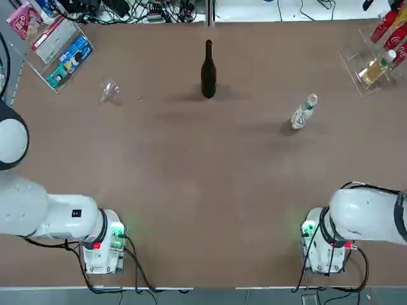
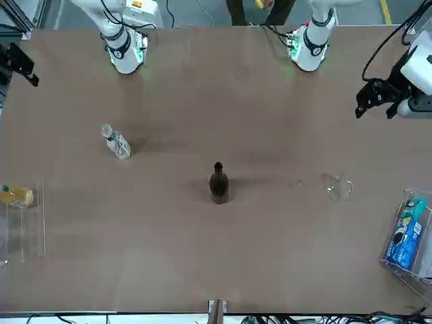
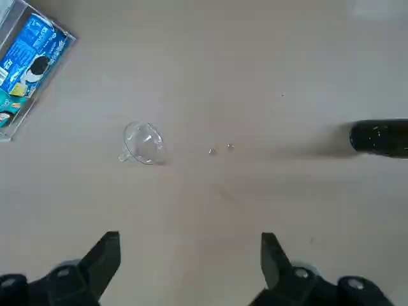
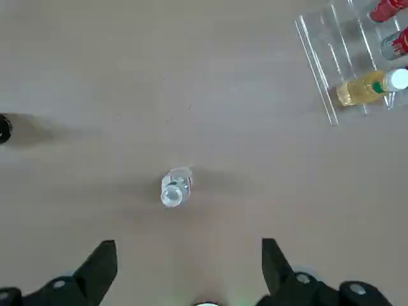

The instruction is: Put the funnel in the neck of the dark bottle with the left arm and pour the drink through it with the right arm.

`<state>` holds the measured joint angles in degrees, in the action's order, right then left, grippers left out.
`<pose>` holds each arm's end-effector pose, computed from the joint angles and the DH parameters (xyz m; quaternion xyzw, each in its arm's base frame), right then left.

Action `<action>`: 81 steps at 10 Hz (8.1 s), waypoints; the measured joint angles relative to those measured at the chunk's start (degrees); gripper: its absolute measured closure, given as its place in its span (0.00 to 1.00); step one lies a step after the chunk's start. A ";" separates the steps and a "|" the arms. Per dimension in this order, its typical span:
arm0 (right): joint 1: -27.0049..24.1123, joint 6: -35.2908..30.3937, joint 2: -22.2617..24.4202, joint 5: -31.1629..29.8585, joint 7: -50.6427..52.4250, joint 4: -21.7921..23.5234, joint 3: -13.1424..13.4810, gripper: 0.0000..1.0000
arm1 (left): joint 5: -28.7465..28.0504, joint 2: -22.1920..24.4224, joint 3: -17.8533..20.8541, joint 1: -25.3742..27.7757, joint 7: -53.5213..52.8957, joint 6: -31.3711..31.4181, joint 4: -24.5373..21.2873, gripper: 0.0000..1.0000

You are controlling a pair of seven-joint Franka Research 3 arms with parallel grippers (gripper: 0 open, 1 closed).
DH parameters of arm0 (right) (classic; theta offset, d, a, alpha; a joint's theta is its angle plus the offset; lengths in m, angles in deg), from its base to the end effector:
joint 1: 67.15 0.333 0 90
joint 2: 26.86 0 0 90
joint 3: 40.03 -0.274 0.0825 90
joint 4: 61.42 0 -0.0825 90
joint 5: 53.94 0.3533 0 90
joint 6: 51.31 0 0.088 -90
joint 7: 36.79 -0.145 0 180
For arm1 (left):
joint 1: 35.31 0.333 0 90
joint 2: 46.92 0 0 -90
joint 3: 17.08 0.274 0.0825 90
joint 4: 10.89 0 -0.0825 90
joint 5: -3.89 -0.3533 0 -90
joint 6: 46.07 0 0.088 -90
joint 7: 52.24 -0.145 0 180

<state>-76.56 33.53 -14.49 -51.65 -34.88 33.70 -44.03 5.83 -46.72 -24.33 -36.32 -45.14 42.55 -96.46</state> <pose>0.4542 -0.0336 0.6028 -0.9993 0.0291 -0.0187 0.0112 0.5170 -0.0802 0.5783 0.9994 -0.0110 0.0259 0.0203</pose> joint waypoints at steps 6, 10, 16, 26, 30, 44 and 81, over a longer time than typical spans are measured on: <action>-0.03 -0.27 0.02 -1.04 0.26 -1.18 0.11 0.00 | -7.05 -1.72 -0.11 -0.25 0.06 0.02 -0.24 0.02; -1.22 -1.35 -0.05 -0.77 14.29 0.34 1.99 0.00 | -18.95 -10.53 -0.29 -0.50 5.77 10.22 -5.76 0.02; -2.43 4.87 -0.31 12.13 49.17 13.19 15.16 0.00 | -41.42 -24.48 -1.38 -0.74 31.29 21.80 -13.87 0.01; -4.73 11.73 -15.80 40.73 121.13 30.95 21.82 0.00 | -45.90 -29.49 -1.58 -0.20 45.42 21.81 -21.01 0.48; -5.52 7.97 -32.10 51.04 147.47 31.15 22.34 0.00 | -46.71 -29.26 -1.51 -0.10 45.42 21.17 -20.86 0.95; -5.37 -0.47 -47.81 62.25 158.69 28.42 21.49 0.00 | -21.35 -17.21 -28.39 -0.66 42.89 11.34 8.26 0.96; -2.44 -3.62 -33.99 60.63 144.83 27.49 22.93 0.48 | -14.19 -25.14 -38.06 0.19 51.12 23.28 7.74 0.11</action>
<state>-79.00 29.91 -48.48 8.98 109.95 61.19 -21.11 -8.36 -71.86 -62.39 -36.13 5.98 65.84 -88.72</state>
